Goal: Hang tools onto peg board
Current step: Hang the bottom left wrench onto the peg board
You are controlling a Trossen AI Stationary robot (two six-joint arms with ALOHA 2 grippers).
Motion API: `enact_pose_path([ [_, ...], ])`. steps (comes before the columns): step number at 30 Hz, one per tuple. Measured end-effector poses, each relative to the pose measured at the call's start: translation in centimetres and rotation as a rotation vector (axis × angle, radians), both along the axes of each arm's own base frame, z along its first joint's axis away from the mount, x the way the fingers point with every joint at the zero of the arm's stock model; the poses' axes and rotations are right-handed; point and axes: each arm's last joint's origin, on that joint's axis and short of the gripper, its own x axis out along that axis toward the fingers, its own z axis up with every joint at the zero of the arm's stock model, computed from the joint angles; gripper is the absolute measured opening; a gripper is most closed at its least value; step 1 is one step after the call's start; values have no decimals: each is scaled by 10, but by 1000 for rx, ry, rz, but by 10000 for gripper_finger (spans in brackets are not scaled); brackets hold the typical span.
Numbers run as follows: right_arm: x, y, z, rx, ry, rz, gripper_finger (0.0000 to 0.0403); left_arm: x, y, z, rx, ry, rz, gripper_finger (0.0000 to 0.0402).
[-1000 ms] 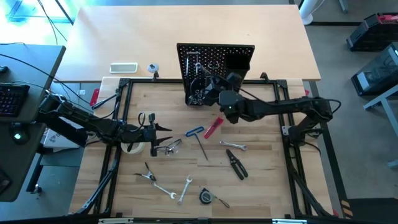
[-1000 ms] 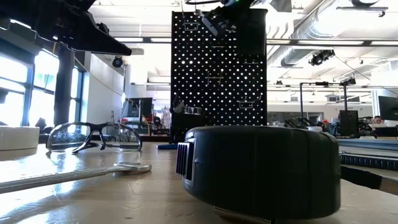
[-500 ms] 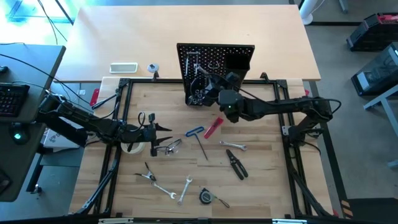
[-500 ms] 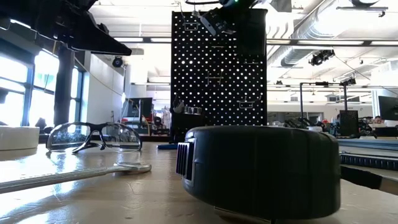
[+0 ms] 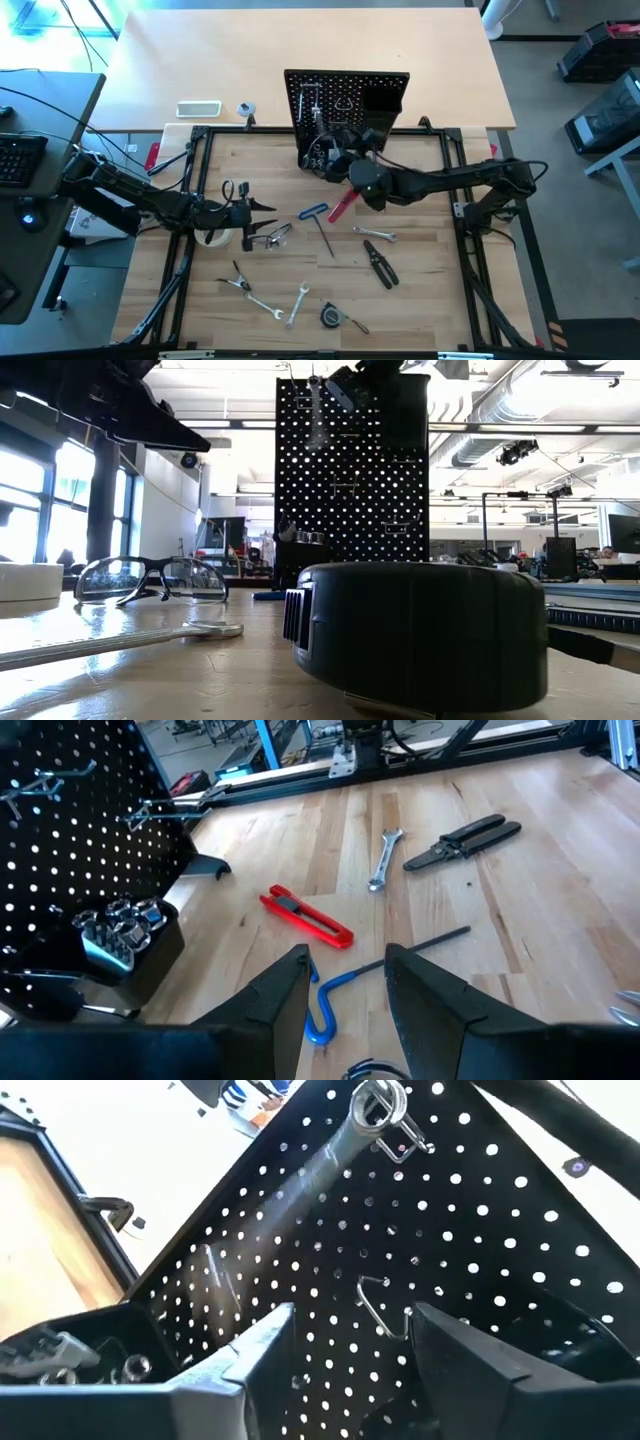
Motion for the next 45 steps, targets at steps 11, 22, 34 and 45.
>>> enact_pose_path([
  [11, -5, 25, -4, -48, 72, -67, 197, 0, 0, -1, -8, 8, 4, 126],
  [22, -13, 59, -2, -114, 126, -117, 197, -7, -7, -14, -146, 156, -123, 126],
  [34, -25, 106, -1, -113, 104, 24, 197, -12, -45, -34, -310, 329, -349, 126],
  [45, -41, 130, -25, 31, 61, 213, 197, -12, -92, -70, -374, 456, -439, 126],
])
